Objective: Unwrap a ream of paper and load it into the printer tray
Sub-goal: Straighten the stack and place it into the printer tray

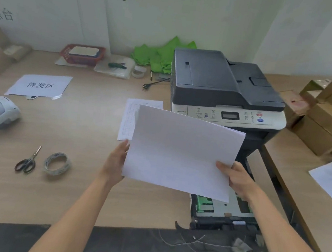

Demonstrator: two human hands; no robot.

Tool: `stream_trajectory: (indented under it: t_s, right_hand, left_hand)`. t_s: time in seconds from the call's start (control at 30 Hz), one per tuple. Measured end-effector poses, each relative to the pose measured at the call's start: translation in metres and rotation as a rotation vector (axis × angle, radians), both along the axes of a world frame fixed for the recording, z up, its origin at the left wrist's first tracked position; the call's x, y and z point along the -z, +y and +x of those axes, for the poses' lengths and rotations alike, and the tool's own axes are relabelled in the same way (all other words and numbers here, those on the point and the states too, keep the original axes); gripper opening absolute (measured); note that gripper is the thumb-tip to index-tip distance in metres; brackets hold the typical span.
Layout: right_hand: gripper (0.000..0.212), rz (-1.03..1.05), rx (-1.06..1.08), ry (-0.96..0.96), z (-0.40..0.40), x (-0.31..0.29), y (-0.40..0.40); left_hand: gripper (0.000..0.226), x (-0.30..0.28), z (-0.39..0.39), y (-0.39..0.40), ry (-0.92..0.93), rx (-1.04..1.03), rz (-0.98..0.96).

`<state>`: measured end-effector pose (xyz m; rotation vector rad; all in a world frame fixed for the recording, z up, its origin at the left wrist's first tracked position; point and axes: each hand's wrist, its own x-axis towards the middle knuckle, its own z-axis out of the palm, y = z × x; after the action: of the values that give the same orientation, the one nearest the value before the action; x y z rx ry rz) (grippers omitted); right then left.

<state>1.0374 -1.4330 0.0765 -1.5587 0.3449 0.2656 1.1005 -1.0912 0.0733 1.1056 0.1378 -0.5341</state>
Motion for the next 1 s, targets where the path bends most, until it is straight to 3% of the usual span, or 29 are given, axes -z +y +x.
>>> stream_trajectory:
  t_s: [0.17, 0.3, 0.43, 0.53, 0.8, 0.9, 1.0]
  right_hand:
    - [0.012, 0.084, 0.086, -0.058, -0.020, -0.013, -0.043]
    - [0.015, 0.181, 0.160, -0.085, -0.036, -0.009, -0.075]
    - [0.017, 0.306, 0.205, -0.088, -0.053, 0.003, -0.094]
    - [0.019, 0.374, 0.219, -0.109, -0.067, 0.006, -0.110]
    - [0.038, 0.566, 0.061, -0.062, -0.082, 0.000, -0.186]
    - [0.048, 0.474, -0.020, -0.020, -0.079, -0.008, -0.207]
    - [0.037, 0.292, -0.178, 0.031, -0.075, -0.013, -0.210]
  left_hand:
    - [0.062, -0.015, -0.014, -0.045, 0.112, -0.145, -0.450]
    - [0.053, -0.016, -0.045, -0.115, 0.091, -0.164, -0.589]
    - [0.034, -0.018, -0.084, -0.215, 0.026, -0.080, -0.296]
    - [0.027, -0.019, -0.101, -0.269, -0.035, -0.154, -0.117]
    - [0.029, -0.033, -0.112, -0.283, -0.146, -0.191, 0.108]
    - [0.031, -0.037, -0.111, -0.263, -0.127, -0.110, 0.184]
    - [0.027, -0.037, -0.113, -0.247, -0.047, -0.016, 0.275]
